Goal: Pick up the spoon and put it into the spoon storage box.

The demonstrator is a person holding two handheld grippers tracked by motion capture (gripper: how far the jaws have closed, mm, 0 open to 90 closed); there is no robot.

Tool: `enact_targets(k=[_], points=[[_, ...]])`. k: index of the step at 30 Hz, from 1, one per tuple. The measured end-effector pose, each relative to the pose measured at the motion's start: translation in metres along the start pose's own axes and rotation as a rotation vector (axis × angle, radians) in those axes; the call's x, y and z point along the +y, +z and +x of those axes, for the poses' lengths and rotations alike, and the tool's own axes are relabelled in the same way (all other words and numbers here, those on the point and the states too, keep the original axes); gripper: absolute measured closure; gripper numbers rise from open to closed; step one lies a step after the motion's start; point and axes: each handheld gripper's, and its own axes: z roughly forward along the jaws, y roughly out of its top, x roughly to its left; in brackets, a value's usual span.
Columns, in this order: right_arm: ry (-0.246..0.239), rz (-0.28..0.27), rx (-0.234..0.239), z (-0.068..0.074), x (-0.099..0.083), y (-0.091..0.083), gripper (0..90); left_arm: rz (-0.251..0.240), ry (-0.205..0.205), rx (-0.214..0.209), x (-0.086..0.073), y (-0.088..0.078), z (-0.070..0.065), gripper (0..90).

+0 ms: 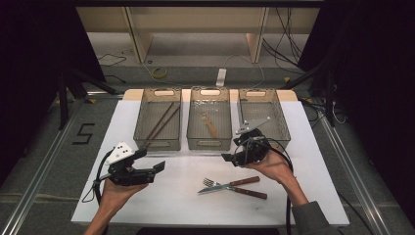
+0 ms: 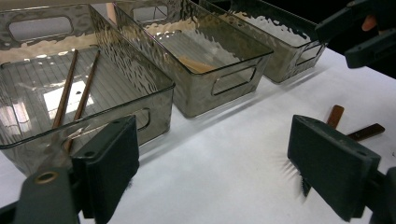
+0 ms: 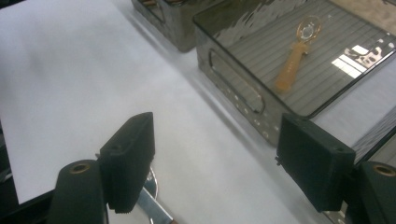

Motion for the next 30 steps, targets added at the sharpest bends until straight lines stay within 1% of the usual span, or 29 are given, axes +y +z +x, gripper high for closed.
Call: enact_targets(k=[3,6,14,19,20,22,25,26,30], points=[[-0.011,0.010,0.003,0.001,-0.005,0.000,28.1,0.002,0.003,0.001,0.000,0.000,0.000,15.9],[-0.007,0.015,0.008,0.002,-0.010,0.001,28.0,0.002,0.007,0.002,0.000,0.001,0.000,15.9],[0.004,0.068,0.015,-0.002,-0.023,0.004,25.2,0.002,0.006,-0.002,0.001,0.001,0.000,15.9],[-0.019,0.098,0.024,-0.003,-0.029,0.007,23.2,0.000,0.007,-0.005,0.001,0.002,-0.001,15.8],[-0.017,0.108,0.025,-0.003,-0.030,0.007,22.9,0.000,0.006,-0.005,0.001,0.002,-0.001,15.8],[-0.028,0.117,0.028,-0.004,-0.032,0.008,22.8,0.000,0.007,-0.006,0.001,0.002,-0.001,15.8],[-0.032,0.138,0.030,-0.003,-0.035,0.008,23.0,-0.001,0.007,-0.007,0.001,0.002,-0.001,15.8],[-0.042,0.141,0.030,-0.003,-0.036,0.009,23.3,0.000,0.008,-0.007,0.001,0.002,-0.001,15.8],[-0.035,0.165,0.020,-0.004,-0.040,0.009,25.3,0.002,0.009,-0.010,0.001,0.002,-0.001,15.8]])
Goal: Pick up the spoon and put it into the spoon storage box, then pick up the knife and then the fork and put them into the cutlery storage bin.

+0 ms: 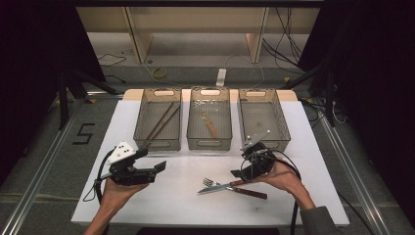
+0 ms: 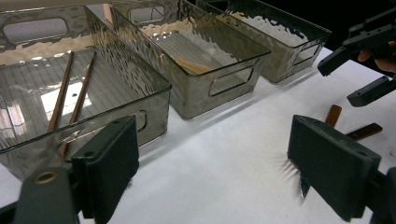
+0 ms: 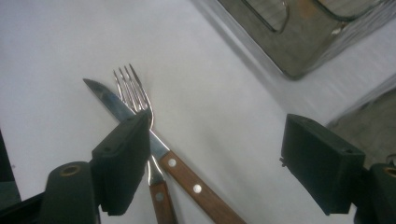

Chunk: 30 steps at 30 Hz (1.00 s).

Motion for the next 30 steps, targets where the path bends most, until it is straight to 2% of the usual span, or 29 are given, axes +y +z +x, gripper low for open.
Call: enact_targets(k=[6,13,17,19,23,26,30], points=[[0.018,0.011,-0.013,-0.002,-0.008,0.001,28.8,-0.002,0.007,-0.001,0.000,0.000,-0.001,15.8],[0.080,0.027,-0.058,-0.009,-0.017,0.005,53.6,0.003,0.007,0.003,0.000,0.001,0.000,15.8],[0.090,0.043,-0.091,-0.011,-0.021,0.012,69.1,0.003,0.009,0.004,0.000,0.001,-0.001,15.8],[0.102,0.068,-0.112,-0.013,-0.024,0.015,75.5,0.003,0.011,0.004,0.000,0.000,-0.001,15.8],[0.116,0.098,-0.126,-0.015,-0.027,0.019,84.5,0.001,0.014,0.003,0.000,0.000,-0.002,15.8],[0.131,0.123,-0.128,-0.016,-0.030,0.021,89.2,0.000,0.016,0.006,0.000,0.000,-0.002,15.8],[0.131,0.151,-0.124,-0.017,-0.033,0.024,90.0,0.002,0.019,0.007,0.001,0.000,-0.002,15.8]])
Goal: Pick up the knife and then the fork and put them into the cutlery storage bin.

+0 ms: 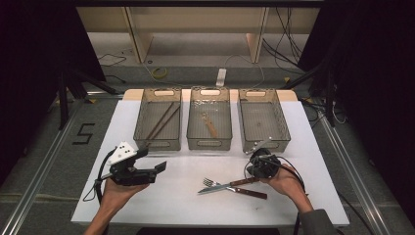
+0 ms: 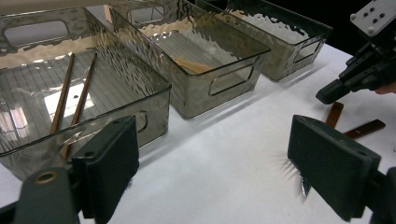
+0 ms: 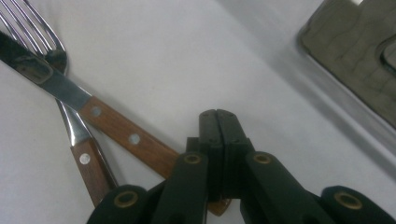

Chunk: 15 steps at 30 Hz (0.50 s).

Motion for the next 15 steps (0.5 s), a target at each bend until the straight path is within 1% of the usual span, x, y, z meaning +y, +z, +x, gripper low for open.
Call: enact_targets(k=[6,15], points=[[0.004,0.047,0.012,0.002,-0.006,0.004,90.0,0.003,0.008,0.000,0.000,0.000,0.000,15.8],[0.012,0.075,0.042,0.007,-0.014,-0.001,90.0,0.005,0.008,0.001,0.000,0.000,-0.001,15.9]])
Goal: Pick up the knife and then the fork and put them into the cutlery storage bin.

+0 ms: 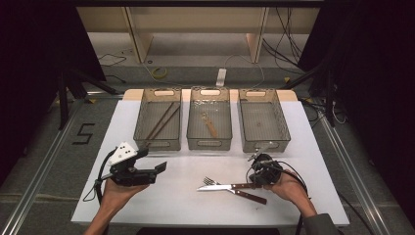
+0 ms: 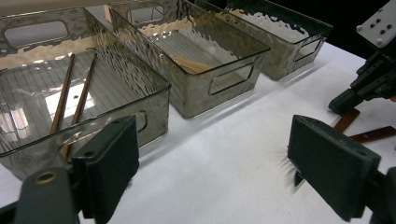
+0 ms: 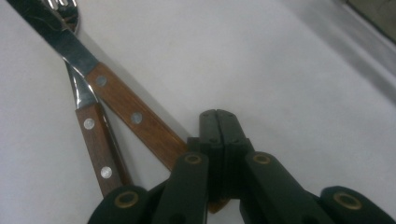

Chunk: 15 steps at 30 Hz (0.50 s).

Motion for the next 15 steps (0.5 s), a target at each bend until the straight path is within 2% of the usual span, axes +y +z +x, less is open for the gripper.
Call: enact_targets(k=[6,15], points=[[0.002,0.019,0.019,0.011,-0.008,-0.004,90.0,0.000,-0.001,0.001,0.000,0.000,0.000,15.9],[-0.030,0.043,0.044,0.029,-0.017,-0.007,90.0,0.002,-0.001,0.000,0.000,0.000,0.000,15.9]])
